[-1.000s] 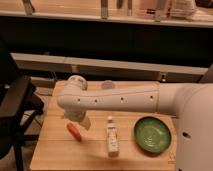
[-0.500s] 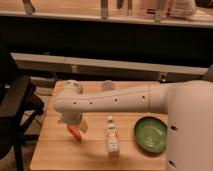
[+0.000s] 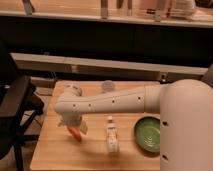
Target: Drag the pepper across the table
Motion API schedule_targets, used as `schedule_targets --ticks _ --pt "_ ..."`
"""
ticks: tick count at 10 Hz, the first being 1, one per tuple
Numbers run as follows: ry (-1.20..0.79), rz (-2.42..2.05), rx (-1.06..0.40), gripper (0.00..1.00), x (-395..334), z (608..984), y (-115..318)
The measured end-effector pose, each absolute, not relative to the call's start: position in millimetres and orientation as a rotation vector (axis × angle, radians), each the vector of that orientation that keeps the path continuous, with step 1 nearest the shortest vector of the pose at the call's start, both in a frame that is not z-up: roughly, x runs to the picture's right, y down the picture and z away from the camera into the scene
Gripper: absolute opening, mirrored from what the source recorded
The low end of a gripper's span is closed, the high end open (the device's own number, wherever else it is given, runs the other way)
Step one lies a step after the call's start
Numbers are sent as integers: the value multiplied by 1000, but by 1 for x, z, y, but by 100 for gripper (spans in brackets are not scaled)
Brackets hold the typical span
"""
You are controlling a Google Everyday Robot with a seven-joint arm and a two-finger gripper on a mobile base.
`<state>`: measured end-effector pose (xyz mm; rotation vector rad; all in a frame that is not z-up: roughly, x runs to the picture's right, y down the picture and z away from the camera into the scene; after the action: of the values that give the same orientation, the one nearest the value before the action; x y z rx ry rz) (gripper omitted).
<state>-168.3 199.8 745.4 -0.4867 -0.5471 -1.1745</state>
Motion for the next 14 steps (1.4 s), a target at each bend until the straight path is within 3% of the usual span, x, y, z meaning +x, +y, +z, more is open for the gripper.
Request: schedule_targets --ticks 14 --pt "-601 -1249 -561 80 -177 785 232"
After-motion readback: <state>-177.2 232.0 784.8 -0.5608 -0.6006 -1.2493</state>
